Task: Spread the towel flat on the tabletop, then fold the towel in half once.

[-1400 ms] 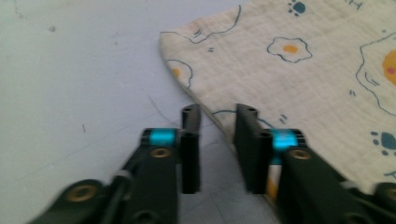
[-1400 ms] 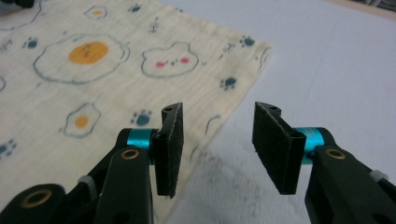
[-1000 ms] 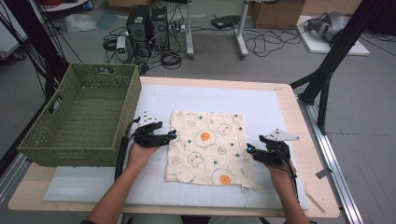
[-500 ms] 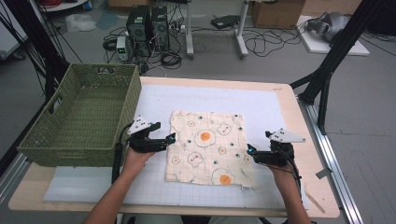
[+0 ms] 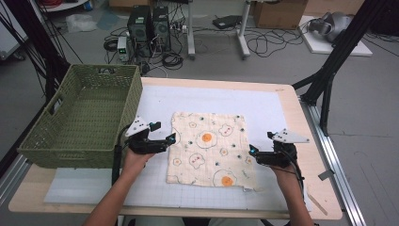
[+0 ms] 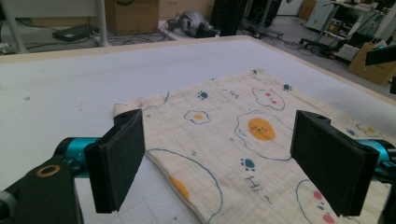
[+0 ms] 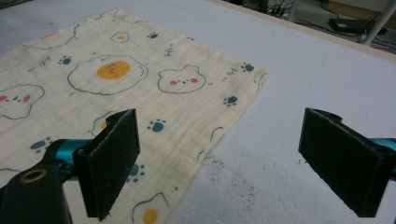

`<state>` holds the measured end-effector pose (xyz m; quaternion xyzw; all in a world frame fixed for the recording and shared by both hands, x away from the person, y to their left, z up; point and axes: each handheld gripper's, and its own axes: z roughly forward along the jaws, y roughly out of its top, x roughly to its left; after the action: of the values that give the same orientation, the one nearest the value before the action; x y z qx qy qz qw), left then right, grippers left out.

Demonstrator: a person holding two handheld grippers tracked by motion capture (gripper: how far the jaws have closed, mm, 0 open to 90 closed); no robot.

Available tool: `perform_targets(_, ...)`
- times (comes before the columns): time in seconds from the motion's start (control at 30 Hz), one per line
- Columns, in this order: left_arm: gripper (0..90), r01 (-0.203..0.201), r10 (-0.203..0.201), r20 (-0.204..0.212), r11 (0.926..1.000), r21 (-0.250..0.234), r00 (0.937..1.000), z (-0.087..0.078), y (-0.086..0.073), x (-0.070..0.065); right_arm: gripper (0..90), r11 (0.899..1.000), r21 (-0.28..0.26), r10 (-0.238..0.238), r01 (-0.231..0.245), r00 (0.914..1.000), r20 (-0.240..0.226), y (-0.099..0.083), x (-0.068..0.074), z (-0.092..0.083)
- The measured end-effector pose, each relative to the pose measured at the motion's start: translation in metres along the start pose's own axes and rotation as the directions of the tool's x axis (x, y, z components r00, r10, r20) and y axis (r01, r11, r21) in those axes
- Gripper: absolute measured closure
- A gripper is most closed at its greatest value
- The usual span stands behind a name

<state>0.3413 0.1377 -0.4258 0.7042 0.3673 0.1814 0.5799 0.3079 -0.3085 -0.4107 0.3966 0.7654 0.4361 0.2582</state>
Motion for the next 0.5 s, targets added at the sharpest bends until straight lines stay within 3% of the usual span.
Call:
perform_targets(0.17,18.5,0.000,0.000,-0.005,1.0000,0.008,1.0000,0.0006,-0.0011,0.0027,11.8,1.000,0.007,-0.002,0.002,1.0000,-0.001,-0.0001,0.0001,0.0020)
perform_targets(0.3,18.6,-0.011,0.011,-0.033,0.9999,0.004,0.9994,0.0011,-0.0016,0.0042,11.8,1.000,0.009,-0.009,0.009,1.0000,0.000,0.0000,0.0010,0.0033)
perform_targets(0.5,20.7,0.040,-0.038,-0.039,0.9974,0.060,0.9985,0.0061,-0.0052,0.0061,11.8,1.000,0.022,-0.002,0.002,1.0000,-0.004,-0.0008,0.0014,0.0049)
